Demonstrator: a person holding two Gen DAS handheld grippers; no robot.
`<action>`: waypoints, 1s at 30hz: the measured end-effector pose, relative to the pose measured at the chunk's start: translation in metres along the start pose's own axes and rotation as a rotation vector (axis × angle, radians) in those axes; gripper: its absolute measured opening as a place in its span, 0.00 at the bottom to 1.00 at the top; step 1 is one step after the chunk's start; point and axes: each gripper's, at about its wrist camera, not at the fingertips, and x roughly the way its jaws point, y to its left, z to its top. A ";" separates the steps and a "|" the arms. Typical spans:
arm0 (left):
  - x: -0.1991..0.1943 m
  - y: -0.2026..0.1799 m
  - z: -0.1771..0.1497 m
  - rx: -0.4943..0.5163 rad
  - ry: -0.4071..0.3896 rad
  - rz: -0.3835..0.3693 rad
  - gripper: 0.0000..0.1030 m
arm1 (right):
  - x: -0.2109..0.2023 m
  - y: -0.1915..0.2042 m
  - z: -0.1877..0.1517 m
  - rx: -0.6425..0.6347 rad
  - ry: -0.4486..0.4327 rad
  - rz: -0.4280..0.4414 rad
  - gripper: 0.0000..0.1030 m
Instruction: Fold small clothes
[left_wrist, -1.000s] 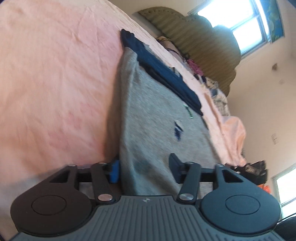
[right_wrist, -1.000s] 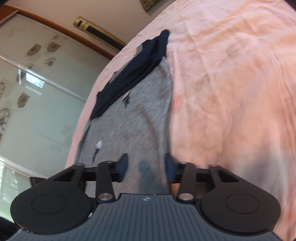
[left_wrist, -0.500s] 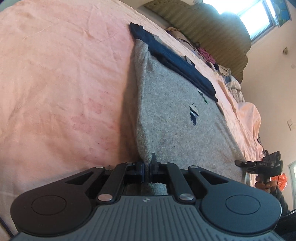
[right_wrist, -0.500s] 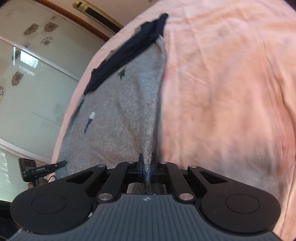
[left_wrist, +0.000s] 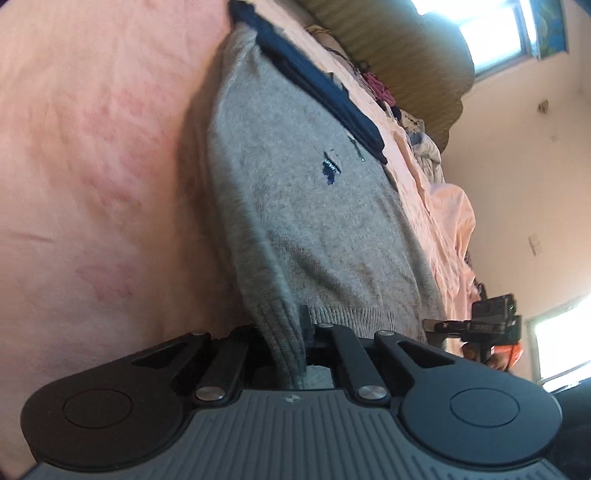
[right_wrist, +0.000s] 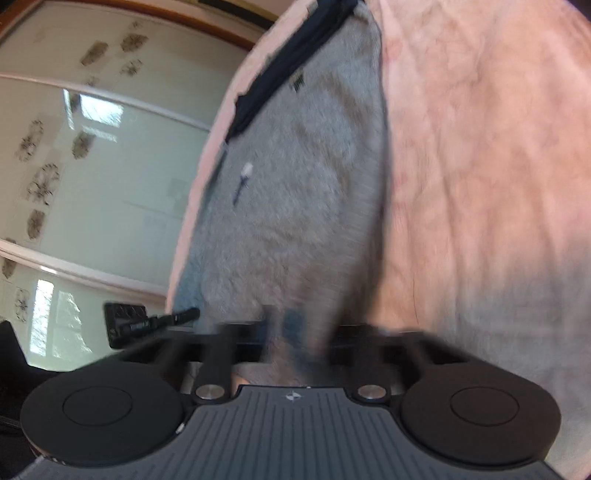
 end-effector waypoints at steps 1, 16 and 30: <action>-0.005 -0.002 0.002 0.022 -0.001 0.022 0.03 | -0.005 0.003 -0.002 -0.017 0.007 0.001 0.11; -0.044 -0.046 0.068 0.261 -0.232 0.099 0.39 | -0.070 0.022 0.040 -0.050 -0.374 -0.115 0.59; 0.141 -0.072 0.100 0.460 -0.342 0.608 0.91 | 0.146 0.066 0.139 -0.528 -0.459 -0.836 1.00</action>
